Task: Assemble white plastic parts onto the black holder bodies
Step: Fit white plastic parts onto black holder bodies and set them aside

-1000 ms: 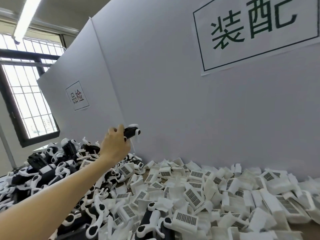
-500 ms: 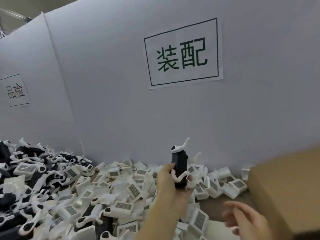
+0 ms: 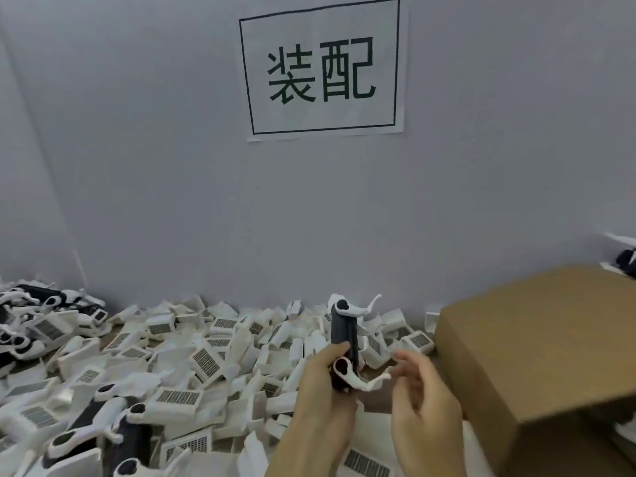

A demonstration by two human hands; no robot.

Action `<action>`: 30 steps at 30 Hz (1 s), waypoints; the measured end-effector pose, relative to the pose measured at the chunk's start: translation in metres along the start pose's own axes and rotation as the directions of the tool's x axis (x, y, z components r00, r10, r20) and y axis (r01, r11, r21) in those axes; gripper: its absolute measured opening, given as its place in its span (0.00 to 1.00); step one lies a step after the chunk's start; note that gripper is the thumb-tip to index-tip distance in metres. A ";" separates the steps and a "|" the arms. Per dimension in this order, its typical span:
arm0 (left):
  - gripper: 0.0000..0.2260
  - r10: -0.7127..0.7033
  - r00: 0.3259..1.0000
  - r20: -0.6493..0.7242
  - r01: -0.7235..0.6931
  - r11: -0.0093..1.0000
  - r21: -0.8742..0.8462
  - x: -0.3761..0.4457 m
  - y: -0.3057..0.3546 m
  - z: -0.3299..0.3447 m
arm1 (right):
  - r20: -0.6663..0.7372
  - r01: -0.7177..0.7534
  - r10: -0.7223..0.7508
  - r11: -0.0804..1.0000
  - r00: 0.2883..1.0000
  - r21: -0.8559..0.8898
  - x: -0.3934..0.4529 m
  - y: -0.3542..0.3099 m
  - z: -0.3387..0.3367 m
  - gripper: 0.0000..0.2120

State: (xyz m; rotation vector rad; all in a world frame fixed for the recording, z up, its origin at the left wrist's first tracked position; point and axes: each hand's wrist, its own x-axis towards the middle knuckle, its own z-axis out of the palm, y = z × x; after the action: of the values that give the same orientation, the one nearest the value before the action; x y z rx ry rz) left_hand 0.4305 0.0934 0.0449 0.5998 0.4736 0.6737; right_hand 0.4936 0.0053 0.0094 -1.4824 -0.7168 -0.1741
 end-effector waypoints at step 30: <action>0.13 0.192 0.975 0.109 -0.212 0.949 0.233 0.012 -0.031 -0.009 | 0.275 -0.027 0.099 0.967 0.956 -0.255 0.013 0.018 -0.014 0.30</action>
State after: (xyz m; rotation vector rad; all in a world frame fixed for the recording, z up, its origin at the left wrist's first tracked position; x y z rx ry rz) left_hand 0.4472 0.0857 0.0158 0.9154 0.4214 0.7875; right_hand 0.5178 -0.0017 0.0022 -1.7920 -0.9030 0.0018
